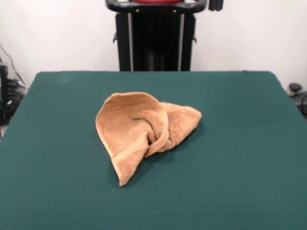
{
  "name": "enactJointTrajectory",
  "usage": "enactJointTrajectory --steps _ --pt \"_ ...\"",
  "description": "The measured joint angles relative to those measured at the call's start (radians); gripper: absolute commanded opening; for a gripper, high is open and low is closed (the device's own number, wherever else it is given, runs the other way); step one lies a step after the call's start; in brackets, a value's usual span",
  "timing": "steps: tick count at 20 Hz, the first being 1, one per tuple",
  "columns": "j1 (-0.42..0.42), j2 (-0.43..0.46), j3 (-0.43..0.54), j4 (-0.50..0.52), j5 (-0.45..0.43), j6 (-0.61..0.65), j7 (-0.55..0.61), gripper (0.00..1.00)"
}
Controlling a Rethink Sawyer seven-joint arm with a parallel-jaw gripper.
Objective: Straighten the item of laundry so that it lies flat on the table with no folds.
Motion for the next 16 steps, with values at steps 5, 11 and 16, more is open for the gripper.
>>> enactJointTrajectory --steps 5,11,16 --pt "0.004 0.037 -0.002 -0.031 0.000 -0.016 0.000 1.00" --pt "0.004 0.055 -0.002 -0.052 0.000 -0.016 0.000 1.00" --pt "0.002 0.063 -0.003 -0.074 0.000 -0.016 0.000 1.00"
